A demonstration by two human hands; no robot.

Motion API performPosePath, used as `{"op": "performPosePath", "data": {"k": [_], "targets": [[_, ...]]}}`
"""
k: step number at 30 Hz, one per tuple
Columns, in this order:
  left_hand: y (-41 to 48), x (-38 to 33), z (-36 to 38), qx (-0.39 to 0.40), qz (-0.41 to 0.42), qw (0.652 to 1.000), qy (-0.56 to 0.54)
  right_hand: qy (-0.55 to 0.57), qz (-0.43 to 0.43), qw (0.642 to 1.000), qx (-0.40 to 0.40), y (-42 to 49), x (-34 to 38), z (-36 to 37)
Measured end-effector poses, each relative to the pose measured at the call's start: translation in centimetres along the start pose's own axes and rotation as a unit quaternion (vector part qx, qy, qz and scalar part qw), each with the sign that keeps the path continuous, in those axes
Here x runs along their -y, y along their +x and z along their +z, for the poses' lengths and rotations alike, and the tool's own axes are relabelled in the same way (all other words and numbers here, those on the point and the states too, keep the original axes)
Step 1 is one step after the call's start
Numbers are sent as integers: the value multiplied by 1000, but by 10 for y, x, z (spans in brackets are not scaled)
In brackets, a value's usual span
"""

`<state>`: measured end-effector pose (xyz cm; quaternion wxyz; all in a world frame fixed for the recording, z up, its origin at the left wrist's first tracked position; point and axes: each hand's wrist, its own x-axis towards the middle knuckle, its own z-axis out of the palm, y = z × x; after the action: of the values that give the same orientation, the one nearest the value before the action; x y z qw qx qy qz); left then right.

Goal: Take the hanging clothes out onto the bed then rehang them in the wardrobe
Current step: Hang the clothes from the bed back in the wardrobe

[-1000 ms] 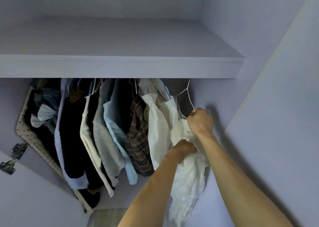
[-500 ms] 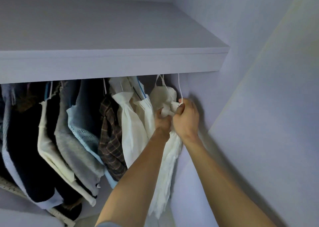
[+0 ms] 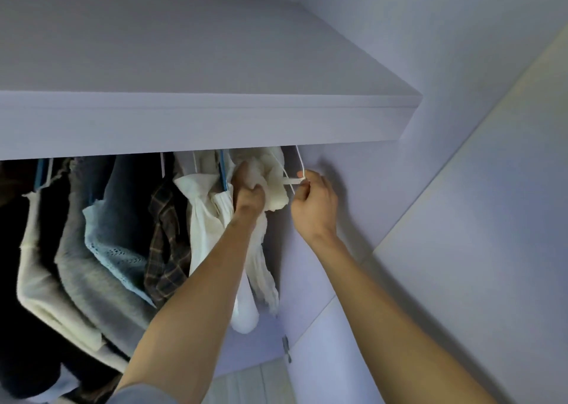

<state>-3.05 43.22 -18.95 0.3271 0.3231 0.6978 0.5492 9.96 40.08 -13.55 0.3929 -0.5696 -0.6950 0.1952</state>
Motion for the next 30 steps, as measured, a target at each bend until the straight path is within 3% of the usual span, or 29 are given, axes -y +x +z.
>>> {"op": "performPosePath", "data": {"k": [3, 6, 8, 10, 13, 15, 16, 17, 20, 22, 27, 30], "targets": [[-14, 7, -11, 49, -27, 990, 129, -3, 14, 999, 41, 4, 5, 11], [-24, 8, -29, 52, -1, 989, 140, -17, 19, 997, 76, 6, 12, 22], [-35, 7, -45, 68, 29, 971, 227, -15, 19, 995, 96, 3, 13, 29], [-49, 7, -64, 70, 105, 922, 367, -10, 12, 995, 99, 1, 16, 35], [-63, 12, -91, -21, 317, 782, 536, 9, 24, 995, 100, 9, 31, 45], [-65, 12, -109, -79, 350, 702, 615, 11, 42, 991, 123, 10, 41, 52], [-65, 9, -118, -92, 331, 691, 635, 14, 42, 990, 137, 7, 43, 57], [-65, 5, -125, -102, 300, 710, 629, 13, 31, 988, 152, 1, 46, 61], [-67, -3, -141, -96, 166, 823, 534, 8, -1, 980, 201, -17, 60, 76], [-72, -5, -149, -76, 115, 867, 478, 31, -10, 970, 243, -22, 79, 82], [-79, 0, -184, -91, 132, 864, 477, 62, -40, 943, 323, -38, 117, 98], [-82, 6, -207, -76, 115, 867, 479, 122, 10, 931, 344, -47, 124, 115]]}}
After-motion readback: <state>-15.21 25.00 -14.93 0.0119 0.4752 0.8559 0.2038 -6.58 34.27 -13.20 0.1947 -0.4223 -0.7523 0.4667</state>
